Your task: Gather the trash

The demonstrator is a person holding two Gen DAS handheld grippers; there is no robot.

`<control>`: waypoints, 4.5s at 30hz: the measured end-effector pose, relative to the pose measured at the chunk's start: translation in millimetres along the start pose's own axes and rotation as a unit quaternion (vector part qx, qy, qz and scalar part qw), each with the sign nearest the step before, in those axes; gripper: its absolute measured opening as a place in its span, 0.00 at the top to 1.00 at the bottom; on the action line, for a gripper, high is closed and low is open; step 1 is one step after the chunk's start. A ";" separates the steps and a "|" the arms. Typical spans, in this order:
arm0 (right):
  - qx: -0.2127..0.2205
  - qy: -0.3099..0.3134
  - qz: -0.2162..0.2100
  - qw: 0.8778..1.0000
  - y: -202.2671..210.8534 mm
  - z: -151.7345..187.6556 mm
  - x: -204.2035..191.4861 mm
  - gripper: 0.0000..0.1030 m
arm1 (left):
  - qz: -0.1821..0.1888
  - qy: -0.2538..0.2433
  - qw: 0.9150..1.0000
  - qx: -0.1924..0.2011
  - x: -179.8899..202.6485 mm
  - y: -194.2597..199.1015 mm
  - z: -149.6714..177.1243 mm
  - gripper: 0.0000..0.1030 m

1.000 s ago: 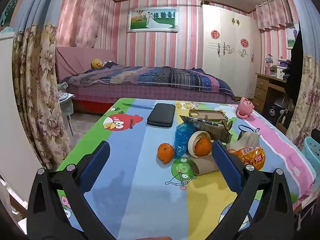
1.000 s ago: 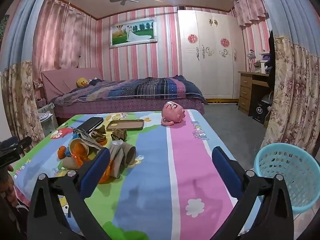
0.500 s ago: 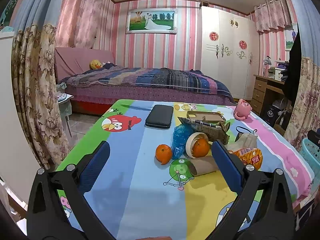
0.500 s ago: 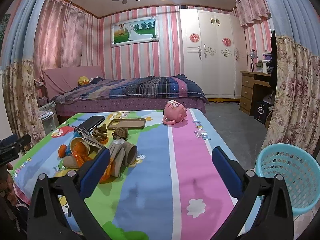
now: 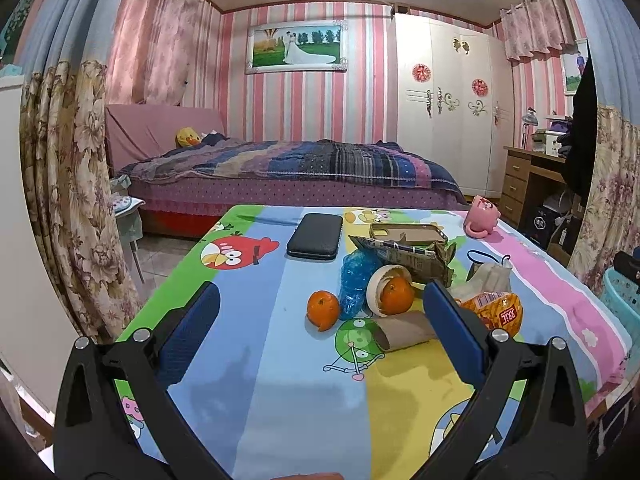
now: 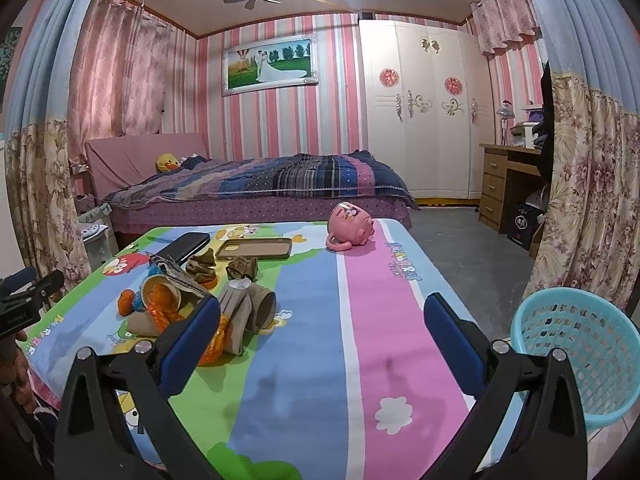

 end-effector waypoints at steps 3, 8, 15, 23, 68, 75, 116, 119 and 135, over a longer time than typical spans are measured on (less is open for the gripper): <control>0.001 0.001 0.011 1.000 1.5 1.9 1.9 0.04 | 0.003 0.004 1.000 -0.002 0.4 0.5 0.5 0.05; -0.002 0.001 0.013 1.000 -0.5 3.3 4.5 0.04 | 0.007 0.003 1.000 -0.001 5.2 2.3 0.4 0.05; 0.000 -0.008 0.012 1.000 1.2 2.1 6.0 0.04 | 0.008 -0.006 1.000 -0.002 10.1 2.7 1.8 0.05; -0.001 0.001 0.018 1.000 0.8 2.2 3.3 0.04 | 0.007 -0.005 1.000 -0.001 11.0 2.8 1.8 0.05; -0.001 0.003 0.014 1.000 3.2 1.5 -0.1 0.04 | 0.007 -0.008 1.000 -0.007 11.8 1.6 4.3 0.05; -0.002 0.006 0.015 1.000 3.1 2.5 0.0 0.04 | 0.008 -0.005 1.000 -0.008 11.3 1.5 5.1 0.05; -0.162 0.076 -0.082 0.981 -94.7 60.3 -118.0 0.90 | 0.004 -0.015 0.997 -0.080 -3.5 -30.1 22.2 0.05; -0.127 0.047 -0.092 0.987 -73.2 44.6 -103.4 0.95 | 0.013 -0.022 0.996 -0.087 4.9 -31.7 25.5 0.05; -0.062 -0.070 -0.052 0.994 -48.3 1.1 3.8 0.95 | 0.026 -0.024 0.981 -0.193 73.4 -104.6 57.4 0.05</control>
Point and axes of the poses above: each gripper's, at about its wrist camera, not at the fingertips, and y roughly against the way its jaws point, x to its right, z to its underside, the point moved 7 cm from there along -y, roughly the way its jaws point
